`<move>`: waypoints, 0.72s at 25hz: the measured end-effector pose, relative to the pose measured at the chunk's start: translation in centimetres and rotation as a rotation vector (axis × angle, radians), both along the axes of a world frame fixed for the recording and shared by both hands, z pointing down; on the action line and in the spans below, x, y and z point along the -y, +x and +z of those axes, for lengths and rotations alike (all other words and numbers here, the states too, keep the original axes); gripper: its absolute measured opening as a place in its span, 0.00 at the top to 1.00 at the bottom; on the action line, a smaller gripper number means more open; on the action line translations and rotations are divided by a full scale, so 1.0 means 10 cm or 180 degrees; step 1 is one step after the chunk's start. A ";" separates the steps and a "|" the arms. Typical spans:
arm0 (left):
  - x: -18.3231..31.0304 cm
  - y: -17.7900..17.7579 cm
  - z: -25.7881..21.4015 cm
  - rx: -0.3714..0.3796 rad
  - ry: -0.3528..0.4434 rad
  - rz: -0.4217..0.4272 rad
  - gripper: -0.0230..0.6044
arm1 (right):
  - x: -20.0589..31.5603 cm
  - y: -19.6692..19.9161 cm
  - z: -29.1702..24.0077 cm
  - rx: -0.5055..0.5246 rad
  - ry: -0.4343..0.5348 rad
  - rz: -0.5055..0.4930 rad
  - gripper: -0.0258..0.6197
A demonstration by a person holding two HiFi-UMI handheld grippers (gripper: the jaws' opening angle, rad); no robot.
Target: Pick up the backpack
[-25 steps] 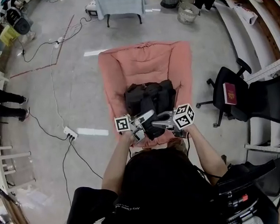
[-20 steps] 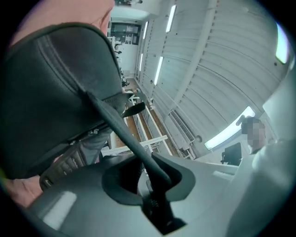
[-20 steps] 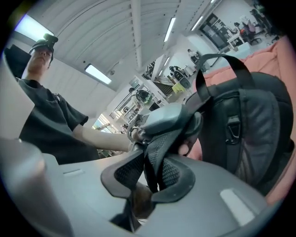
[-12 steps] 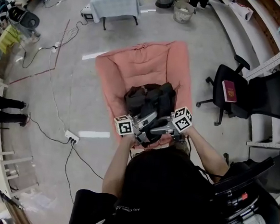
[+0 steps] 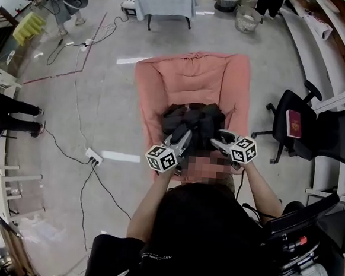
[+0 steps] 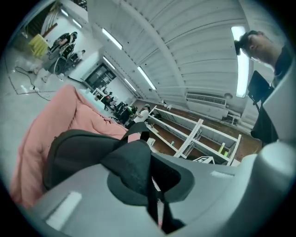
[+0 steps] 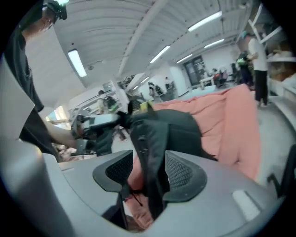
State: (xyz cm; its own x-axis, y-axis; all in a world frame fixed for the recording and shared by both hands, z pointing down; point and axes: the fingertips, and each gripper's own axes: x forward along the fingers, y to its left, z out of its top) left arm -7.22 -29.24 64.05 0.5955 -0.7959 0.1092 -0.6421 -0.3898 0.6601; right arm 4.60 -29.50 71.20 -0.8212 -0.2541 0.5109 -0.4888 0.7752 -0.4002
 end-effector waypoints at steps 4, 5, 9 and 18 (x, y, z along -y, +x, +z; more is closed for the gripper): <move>-0.12 0.08 0.05 -0.0002 -0.0036 0.0138 0.94 | 0.32 0.11 0.17 -0.0102 -0.0061 0.0161 0.52; -0.13 0.09 0.06 -0.0014 -0.0047 0.0157 0.94 | 0.31 0.02 0.21 -0.0077 -0.0124 0.0048 0.52; -0.16 0.08 0.07 -0.0059 -0.0089 0.0147 0.94 | 0.25 -0.48 0.21 0.0280 -0.0489 -0.0200 0.57; -0.36 -0.04 0.03 -0.0273 -0.0057 0.0106 0.94 | -0.19 -0.73 0.19 0.0513 -0.1266 -0.0903 0.72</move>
State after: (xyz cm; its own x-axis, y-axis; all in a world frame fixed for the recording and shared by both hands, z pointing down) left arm -7.59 -25.68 64.35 0.6294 -0.7739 0.0705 -0.5696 -0.3978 0.7192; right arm -2.67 -27.65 73.13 -0.9059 0.1785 0.3841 -0.1891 0.6409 -0.7440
